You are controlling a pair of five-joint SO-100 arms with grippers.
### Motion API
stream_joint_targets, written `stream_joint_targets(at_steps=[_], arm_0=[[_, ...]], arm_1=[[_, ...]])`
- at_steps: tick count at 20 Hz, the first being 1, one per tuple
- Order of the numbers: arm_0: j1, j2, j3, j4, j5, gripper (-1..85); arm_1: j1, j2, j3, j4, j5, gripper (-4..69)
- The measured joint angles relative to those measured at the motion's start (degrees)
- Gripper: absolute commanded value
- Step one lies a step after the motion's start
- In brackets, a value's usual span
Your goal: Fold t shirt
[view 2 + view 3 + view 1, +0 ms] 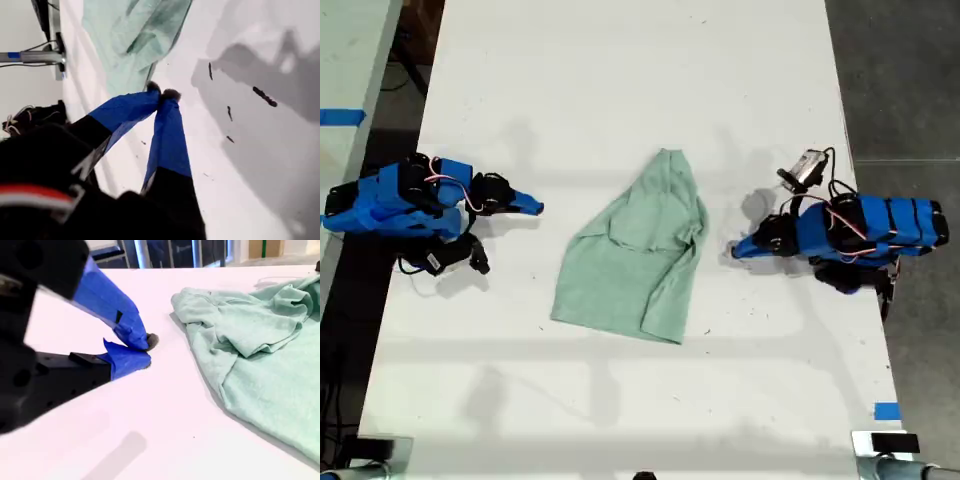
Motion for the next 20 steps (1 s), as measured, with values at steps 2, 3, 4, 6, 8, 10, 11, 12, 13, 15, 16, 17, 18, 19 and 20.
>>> stream_joint_targets(at_steps=[2, 3, 4, 6, 8, 10, 11, 12, 13, 15, 16, 17, 18, 19, 20], arm_0=[[0.0, 0.0, 0.0, 0.0, 0.0, -0.3], [0.0, 0.0, 0.0, 0.0, 0.0, -0.3], [0.0, 0.0, 0.0, 0.0, 0.0, -0.3], [0.0, 0.0, 0.0, 0.0, 0.0, -0.3], [0.0, 0.0, 0.0, 0.0, 0.0, -0.3], [0.0, 0.0, 0.0, 0.0, 0.0, -0.3], [0.0, 0.0, 0.0, 0.0, 0.0, -0.3], [0.0, 0.0, 0.0, 0.0, 0.0, -0.3], [0.0, 0.0, 0.0, 0.0, 0.0, -0.3], [0.0, 0.0, 0.0, 0.0, 0.0, -0.3], [0.0, 0.0, 0.0, 0.0, 0.0, -0.3], [0.0, 0.0, 0.0, 0.0, 0.0, -0.3], [0.0, 0.0, 0.0, 0.0, 0.0, -0.3], [0.0, 0.0, 0.0, 0.0, 0.0, -0.3], [0.0, 0.0, 0.0, 0.0, 0.0, -0.3]], arm_1=[[-0.1, 1.9, 0.2, 2.9, 0.1, 2.1], [-0.2, 2.5, 0.2, 3.2, 0.5, 2.1], [-0.2, 2.5, 0.2, 3.3, 0.5, 2.1], [-0.2, 2.5, 0.2, 3.4, 0.9, 2.1], [-0.2, 2.5, 0.2, 3.7, 1.1, 2.1], [-0.2, 2.5, 0.2, 3.7, 1.8, 2.1], [-0.2, 2.5, 0.2, 3.7, 4.6, 2.1], [-0.2, 2.5, 0.2, 3.7, 8.7, 2.1], [-0.4, 2.5, 0.2, 3.7, 13.2, 2.1], [-0.4, 2.5, 0.2, 3.7, 17.1, 2.1], [-0.6, 2.5, 0.2, 3.7, 17.4, 2.2], [-1.1, 2.5, 0.2, 3.7, 17.7, 2.9], [-1.5, 2.5, 0.2, 3.7, 18.2, 3.7], [-1.8, 2.5, 0.2, 3.7, 18.9, 4.9], [-2.1, 2.5, 0.2, 3.7, 19.3, 5.8]])
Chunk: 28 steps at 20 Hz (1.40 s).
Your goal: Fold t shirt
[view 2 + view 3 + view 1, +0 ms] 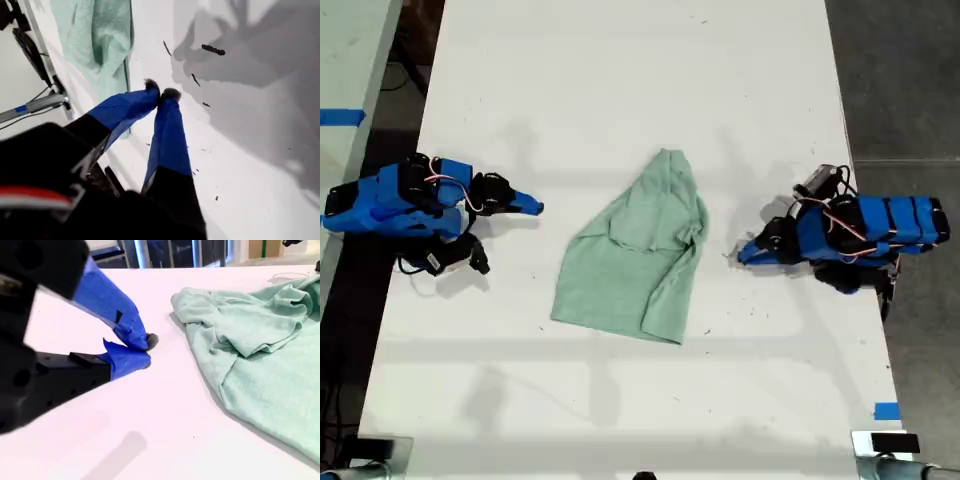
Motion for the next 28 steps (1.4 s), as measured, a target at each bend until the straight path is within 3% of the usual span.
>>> stream_joint_targets(at_steps=[3, 5, 18, 21, 28], arm_0=[[0.0, 0.0, 0.0, 0.0, 0.0, -0.3], [0.0, 0.0, 0.0, 0.0, 0.0, -0.3], [0.0, 0.0, 0.0, 0.0, 0.0, -0.3], [0.0, 0.0, 0.0, 0.0, 0.0, -0.3], [0.0, 0.0, 0.0, 0.0, 0.0, -0.3]], arm_1=[[-0.1, 0.0, 0.0, 0.0, 0.3, 7.0], [-0.1, 0.0, 0.0, 0.0, 0.2, 3.9], [0.1, 0.0, 0.0, 0.1, -17.5, 2.2], [1.8, 0.5, -0.5, 2.5, -21.7, 2.2], [3.2, 0.5, -0.3, 4.3, -21.9, 2.2]])
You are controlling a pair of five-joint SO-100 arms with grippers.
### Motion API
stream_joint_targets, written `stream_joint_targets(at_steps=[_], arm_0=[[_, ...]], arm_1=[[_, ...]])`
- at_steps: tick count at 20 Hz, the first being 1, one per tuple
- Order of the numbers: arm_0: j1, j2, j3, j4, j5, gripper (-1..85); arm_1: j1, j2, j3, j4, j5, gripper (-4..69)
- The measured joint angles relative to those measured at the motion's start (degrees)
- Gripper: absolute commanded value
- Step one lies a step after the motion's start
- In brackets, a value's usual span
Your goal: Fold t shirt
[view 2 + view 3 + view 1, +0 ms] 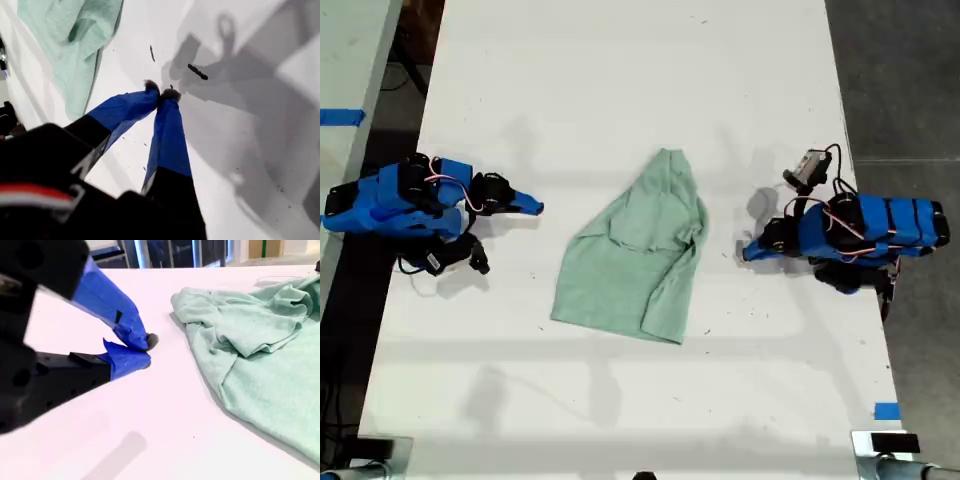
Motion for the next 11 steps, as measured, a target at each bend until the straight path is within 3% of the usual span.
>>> stream_joint_targets(at_steps=[11], arm_0=[[-0.2, 0.0, 0.0, 0.0, 0.0, -0.3]], arm_1=[[0.0, 0.0, 0.0, -0.9, 0.0, 2.2]])
